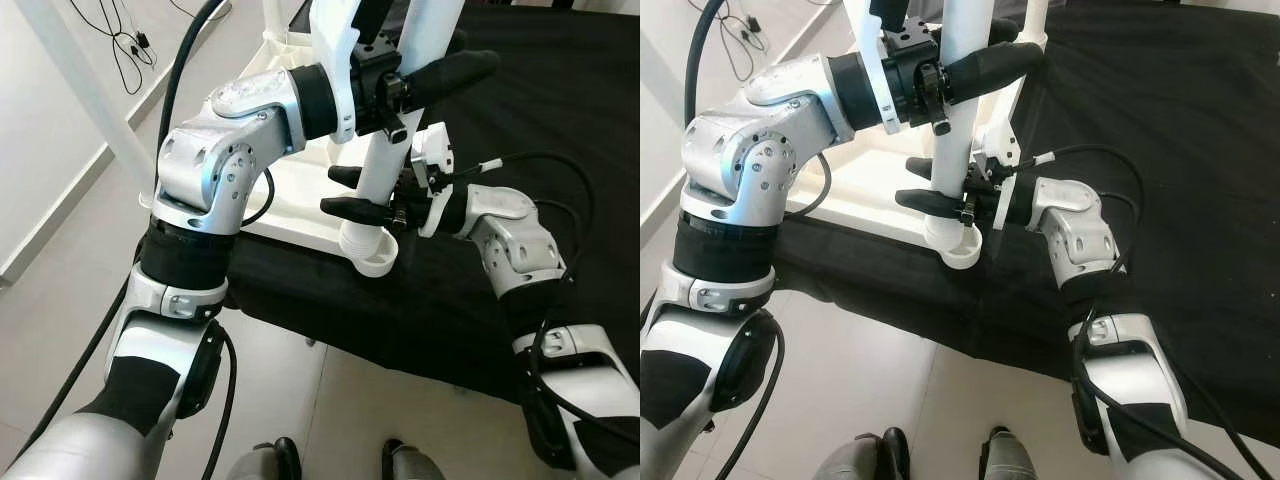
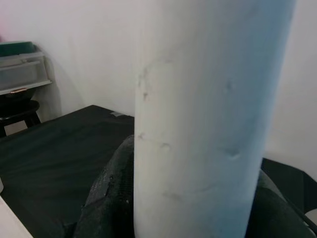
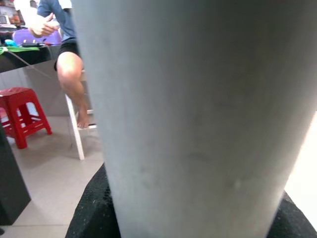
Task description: Building children table
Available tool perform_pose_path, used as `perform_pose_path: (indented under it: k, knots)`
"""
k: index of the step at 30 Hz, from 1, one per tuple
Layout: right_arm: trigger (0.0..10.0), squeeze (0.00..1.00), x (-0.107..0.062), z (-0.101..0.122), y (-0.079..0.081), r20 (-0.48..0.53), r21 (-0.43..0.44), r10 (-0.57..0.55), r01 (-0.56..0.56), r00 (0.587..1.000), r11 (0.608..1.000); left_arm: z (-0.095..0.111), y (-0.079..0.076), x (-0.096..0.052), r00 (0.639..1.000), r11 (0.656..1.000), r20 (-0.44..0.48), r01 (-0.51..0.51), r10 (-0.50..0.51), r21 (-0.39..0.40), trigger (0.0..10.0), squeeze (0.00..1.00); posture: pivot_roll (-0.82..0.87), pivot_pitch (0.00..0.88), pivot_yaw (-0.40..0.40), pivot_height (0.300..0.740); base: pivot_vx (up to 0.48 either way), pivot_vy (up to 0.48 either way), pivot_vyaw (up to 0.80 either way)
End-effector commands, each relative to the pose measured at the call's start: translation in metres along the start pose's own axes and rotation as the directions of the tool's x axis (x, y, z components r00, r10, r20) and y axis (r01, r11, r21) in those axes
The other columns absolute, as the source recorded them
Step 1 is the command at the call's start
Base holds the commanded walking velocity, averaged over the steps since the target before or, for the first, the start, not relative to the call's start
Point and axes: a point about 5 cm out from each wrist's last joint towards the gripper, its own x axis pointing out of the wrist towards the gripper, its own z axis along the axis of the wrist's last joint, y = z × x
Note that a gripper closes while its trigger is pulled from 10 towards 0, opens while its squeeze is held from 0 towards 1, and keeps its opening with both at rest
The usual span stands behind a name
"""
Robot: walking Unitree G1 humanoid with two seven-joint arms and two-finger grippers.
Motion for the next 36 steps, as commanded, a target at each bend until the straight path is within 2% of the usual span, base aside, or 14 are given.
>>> perform_pose_path:
  k: [1,4,5,6,7,9,10,11,12,13,15,16,28,36]
  knots:
    - [0.0,0.00,0.048,0.008,0.018,-0.002,-0.029,0.188,-0.188,0.982,0.982,0.007,-0.048,0.033,0.914,0.917,0.171,0.387,-0.368,-0.098,4.2,0.00,-0.05,0.218,0.041,0.740,0.000,0.000,0.00]
    - [0.0,0.00,0.048,0.008,0.018,0.006,-0.031,0.192,-0.192,0.981,0.981,0.014,-0.043,0.027,0.898,0.905,0.226,0.410,-0.378,-0.116,3.5,0.10,-0.05,0.215,0.041,0.740,0.000,0.000,0.00]
    - [0.0,0.00,0.048,0.009,0.018,0.014,-0.033,0.198,-0.197,0.980,0.980,0.020,-0.038,0.022,0.885,0.896,0.269,0.424,-0.380,-0.130,2.4,0.40,-0.05,0.214,0.042,0.740,0.000,0.000,0.00]
    - [0.0,0.00,0.048,0.009,0.018,0.014,-0.033,0.198,-0.197,0.980,0.980,0.020,-0.038,0.022,0.885,0.896,0.269,0.424,-0.380,-0.130,2.4,0.40,-0.05,0.214,0.042,0.740,0.000,0.000,0.00]
    - [0.0,0.00,0.048,0.010,0.018,0.020,-0.035,0.203,-0.202,0.979,0.979,0.024,-0.034,0.017,0.876,0.890,0.296,0.435,-0.381,-0.139,0.9,0.35,-0.05,0.211,0.042,0.740,0.000,0.000,0.00]
    - [0.0,0.00,0.048,0.011,0.019,0.023,-0.039,0.206,-0.205,0.978,0.978,0.026,-0.032,0.014,0.871,0.887,0.306,0.441,-0.385,-0.141,1.2,0.21,-0.05,0.211,0.042,0.740,0.000,0.000,0.00]
    - [0.0,0.00,0.048,0.011,0.019,0.026,-0.040,0.208,-0.206,0.978,0.978,0.025,-0.032,0.012,0.871,0.886,0.298,0.443,-0.390,-0.137,3.1,0.00,-0.05,0.210,0.042,0.740,0.000,0.000,0.00]
    - [0.0,0.00,0.048,0.011,0.019,0.026,-0.040,0.208,-0.206,0.978,0.978,0.025,-0.032,0.012,0.871,0.886,0.298,0.443,-0.390,-0.137,3.1,0.00,-0.05,0.210,0.042,0.740,0.000,0.000,0.00]
    - [0.0,0.00,0.048,0.011,0.018,0.028,-0.043,0.205,-0.203,0.978,0.978,0.023,-0.032,0.011,0.874,0.887,0.281,0.443,-0.396,-0.129,5.7,0.00,-0.05,0.210,0.041,0.740,0.000,0.000,0.00]
    - [0.0,0.00,0.048,0.012,0.018,0.030,-0.045,0.197,-0.196,0.980,0.980,0.019,-0.032,0.009,0.881,0.890,0.258,0.438,-0.397,-0.126,10.0,0.00,-0.05,0.211,0.040,0.740,0.000,0.000,0.00]
    - [0.0,0.00,0.048,0.012,0.018,0.030,-0.045,0.196,-0.194,0.980,0.980,0.018,-0.032,0.008,0.882,0.891,0.255,0.437,-0.396,-0.127,10.0,0.00,-0.05,0.211,0.040,0.740,0.000,0.000,0.00]
    - [0.0,0.00,0.048,0.012,0.017,0.032,-0.047,0.192,-0.191,0.981,0.981,0.018,-0.030,0.007,0.890,0.897,0.251,0.421,-0.380,-0.136,10.0,1.00,-0.05,0.211,0.040,0.740,0.000,0.000,0.00]
    - [0.0,0.00,0.043,0.016,0.007,0.044,-0.063,0.111,-0.108,0.993,0.992,0.023,-0.017,0.001,0.913,0.926,0.241,0.362,-0.329,-0.107,10.0,1.00,-0.04,0.217,0.042,0.740,0.000,0.000,0.00]
    - [0.0,0.00,0.014,0.020,-0.012,0.047,-0.082,-0.033,0.036,0.998,0.996,0.005,0.024,-0.005,0.995,0.995,0.099,0.021,-0.012,-0.093,10.0,1.00,-0.03,0.231,0.037,0.740,0.000,0.000,0.00]
